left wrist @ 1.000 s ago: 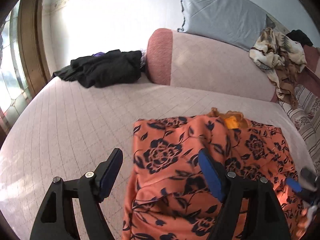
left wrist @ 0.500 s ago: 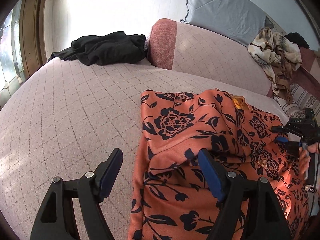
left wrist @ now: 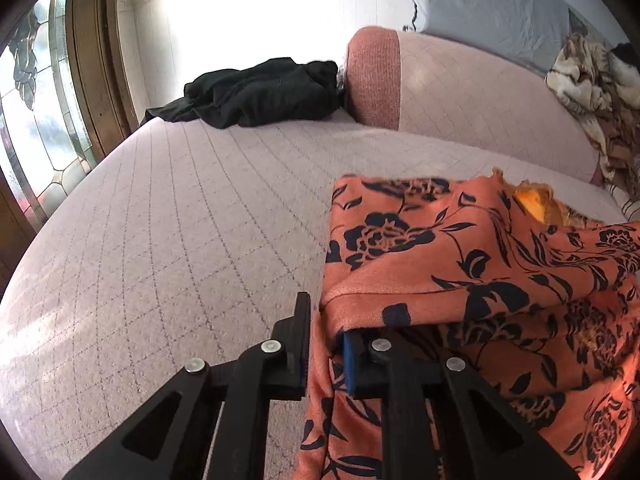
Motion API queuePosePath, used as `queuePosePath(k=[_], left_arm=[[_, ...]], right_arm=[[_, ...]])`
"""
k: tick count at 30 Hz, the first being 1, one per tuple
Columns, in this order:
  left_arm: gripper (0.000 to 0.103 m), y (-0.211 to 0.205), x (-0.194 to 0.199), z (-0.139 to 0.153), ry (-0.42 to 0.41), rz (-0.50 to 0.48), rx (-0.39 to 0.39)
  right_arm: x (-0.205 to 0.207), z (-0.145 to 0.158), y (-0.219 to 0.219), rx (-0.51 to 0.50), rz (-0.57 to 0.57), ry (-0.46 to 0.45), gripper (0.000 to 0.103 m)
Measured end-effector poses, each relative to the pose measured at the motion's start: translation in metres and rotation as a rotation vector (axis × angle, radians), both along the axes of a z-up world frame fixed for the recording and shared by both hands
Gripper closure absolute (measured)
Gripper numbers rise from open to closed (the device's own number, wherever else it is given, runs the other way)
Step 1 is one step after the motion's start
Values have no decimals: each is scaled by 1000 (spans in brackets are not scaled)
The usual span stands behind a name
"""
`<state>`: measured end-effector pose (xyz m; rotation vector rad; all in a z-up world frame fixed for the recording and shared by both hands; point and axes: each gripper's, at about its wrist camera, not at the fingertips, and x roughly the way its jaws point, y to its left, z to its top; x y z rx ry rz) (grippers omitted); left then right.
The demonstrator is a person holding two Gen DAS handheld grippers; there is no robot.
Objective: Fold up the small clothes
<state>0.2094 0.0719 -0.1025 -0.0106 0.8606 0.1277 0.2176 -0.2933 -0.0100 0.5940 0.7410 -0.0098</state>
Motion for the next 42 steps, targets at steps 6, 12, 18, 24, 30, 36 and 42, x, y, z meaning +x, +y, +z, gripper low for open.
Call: queuePosePath(k=[6,12,18,24,30,36,42], left_arm=[[38,29,-15,24,18,7,-119],[38,40,1,53,-61,-110,-199],[35,26,78,28,60,-189,-263],[97,24,122,2,170,-128,-296],[101,33,100,13,-13,-11,-204],[92,51,97,16,-14,19,-267],[44,24,65,60,-117,-153,-298]], right_arm=[[-17,-75,-25,72,19,172,72],[-25,-32,-44,63,22,69,24],[50,-38,-32,-78,193,182,26],[82,-63,-5,-267,342,291,93],[63,-13,4,-475,244,55,93],[78,-59,-17,-347,194,195,51],[54,-5,-22,-187,167,35,34]])
